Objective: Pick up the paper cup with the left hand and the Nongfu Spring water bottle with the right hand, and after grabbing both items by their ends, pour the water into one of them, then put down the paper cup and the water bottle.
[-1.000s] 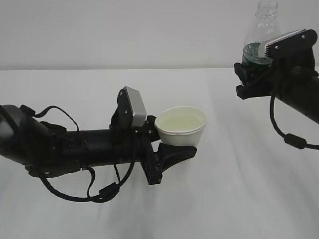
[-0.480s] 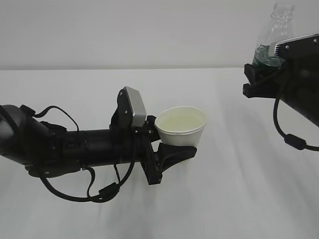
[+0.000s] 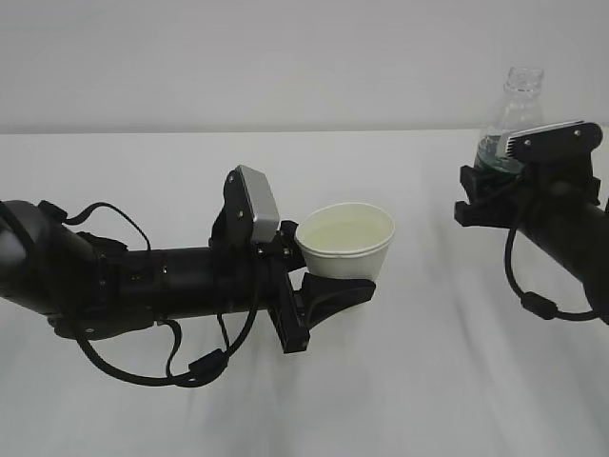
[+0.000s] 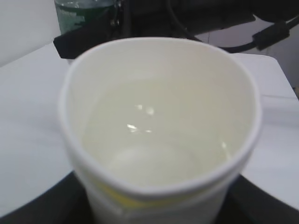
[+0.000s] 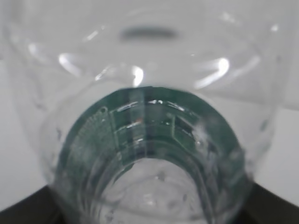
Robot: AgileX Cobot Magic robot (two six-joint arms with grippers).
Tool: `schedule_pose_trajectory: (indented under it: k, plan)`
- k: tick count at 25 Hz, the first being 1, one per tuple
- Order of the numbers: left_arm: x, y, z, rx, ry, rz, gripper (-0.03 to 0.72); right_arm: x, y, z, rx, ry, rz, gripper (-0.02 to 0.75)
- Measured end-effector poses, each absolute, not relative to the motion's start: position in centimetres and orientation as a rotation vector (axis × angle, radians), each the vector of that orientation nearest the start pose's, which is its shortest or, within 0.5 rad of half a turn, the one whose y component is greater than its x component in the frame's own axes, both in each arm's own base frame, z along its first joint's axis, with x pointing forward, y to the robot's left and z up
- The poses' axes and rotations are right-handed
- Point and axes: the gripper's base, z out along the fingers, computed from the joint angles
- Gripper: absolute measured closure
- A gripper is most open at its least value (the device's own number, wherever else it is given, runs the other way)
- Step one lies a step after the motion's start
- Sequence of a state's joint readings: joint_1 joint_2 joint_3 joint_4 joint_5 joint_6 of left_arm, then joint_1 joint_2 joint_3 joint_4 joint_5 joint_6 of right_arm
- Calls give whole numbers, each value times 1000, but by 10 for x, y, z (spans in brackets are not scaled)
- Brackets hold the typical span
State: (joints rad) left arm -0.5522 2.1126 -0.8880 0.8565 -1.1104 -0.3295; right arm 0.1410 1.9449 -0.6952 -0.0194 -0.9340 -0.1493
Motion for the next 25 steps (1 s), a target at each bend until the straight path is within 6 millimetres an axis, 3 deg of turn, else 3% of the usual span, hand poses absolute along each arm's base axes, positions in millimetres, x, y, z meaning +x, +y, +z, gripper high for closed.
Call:
schedule_pose_trajectory:
  k: [16, 25]
  plan:
    - [282, -246, 112, 1109, 1452, -950, 270, 362, 49, 92, -208, 1828, 2, 308]
    - [282, -246, 112, 1109, 1452, -950, 270, 373, 42, 91, -176, 1813, -15, 309]
